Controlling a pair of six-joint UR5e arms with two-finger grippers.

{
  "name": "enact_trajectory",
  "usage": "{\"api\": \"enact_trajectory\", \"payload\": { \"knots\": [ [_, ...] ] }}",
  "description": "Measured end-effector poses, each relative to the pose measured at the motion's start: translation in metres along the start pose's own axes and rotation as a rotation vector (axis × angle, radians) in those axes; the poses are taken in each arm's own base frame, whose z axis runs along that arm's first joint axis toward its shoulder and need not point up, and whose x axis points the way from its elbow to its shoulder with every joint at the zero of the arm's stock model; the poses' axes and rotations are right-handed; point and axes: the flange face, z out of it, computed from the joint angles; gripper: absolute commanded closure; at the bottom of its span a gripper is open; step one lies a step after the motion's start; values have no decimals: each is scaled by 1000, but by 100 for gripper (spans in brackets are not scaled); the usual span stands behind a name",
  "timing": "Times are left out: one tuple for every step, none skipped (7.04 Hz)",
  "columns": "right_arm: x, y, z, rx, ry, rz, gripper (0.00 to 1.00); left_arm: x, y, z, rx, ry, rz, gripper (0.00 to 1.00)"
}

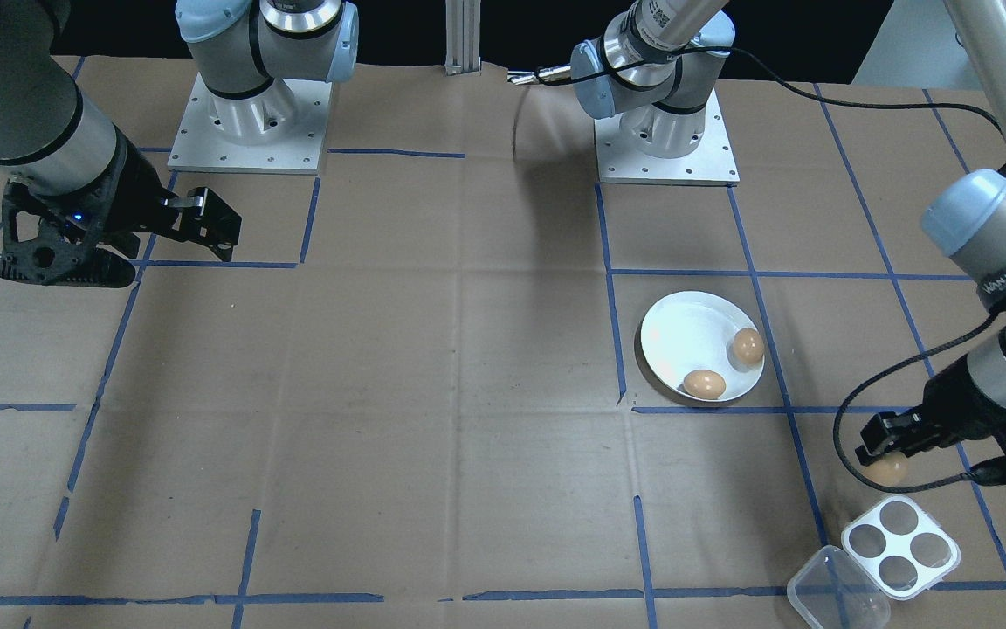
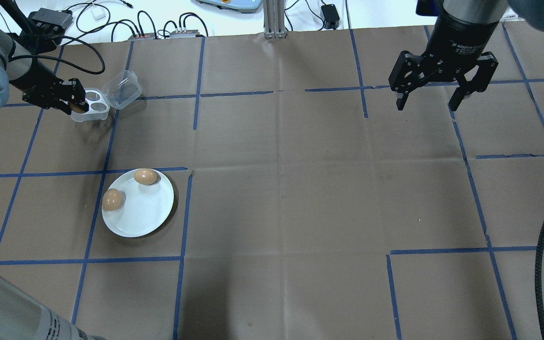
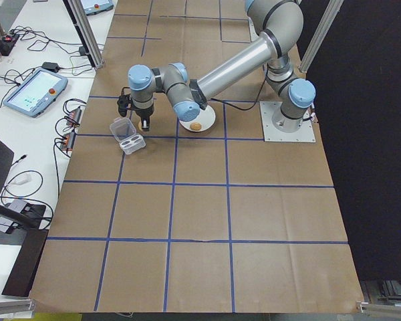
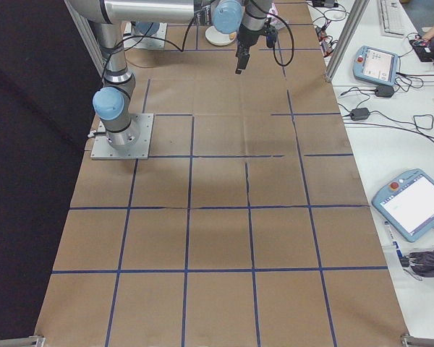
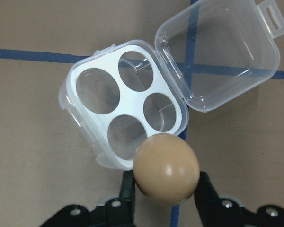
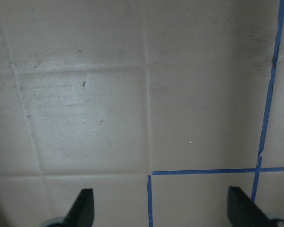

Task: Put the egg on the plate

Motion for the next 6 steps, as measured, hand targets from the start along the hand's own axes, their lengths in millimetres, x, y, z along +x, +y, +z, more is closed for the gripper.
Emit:
{"api": "enact_trajectory", "payload": {
  "knots": [
    [0,0,0,0,0,0,0,15,32,0,-24,9,-31,94],
    [0,0,0,0,0,0,0,32,66,5,-53,16,-63,93],
    [0,0,0,0,0,0,0,48,97,15,-87,24,-94,87],
    [0,0,0,0,0,0,0,64,119,26,-119,28,-109,84],
    [0,0,0,0,0,0,0,79,132,35,-143,28,-103,72],
    [0,0,0,0,0,0,0,91,139,43,-162,27,-89,54]
  ]
}}
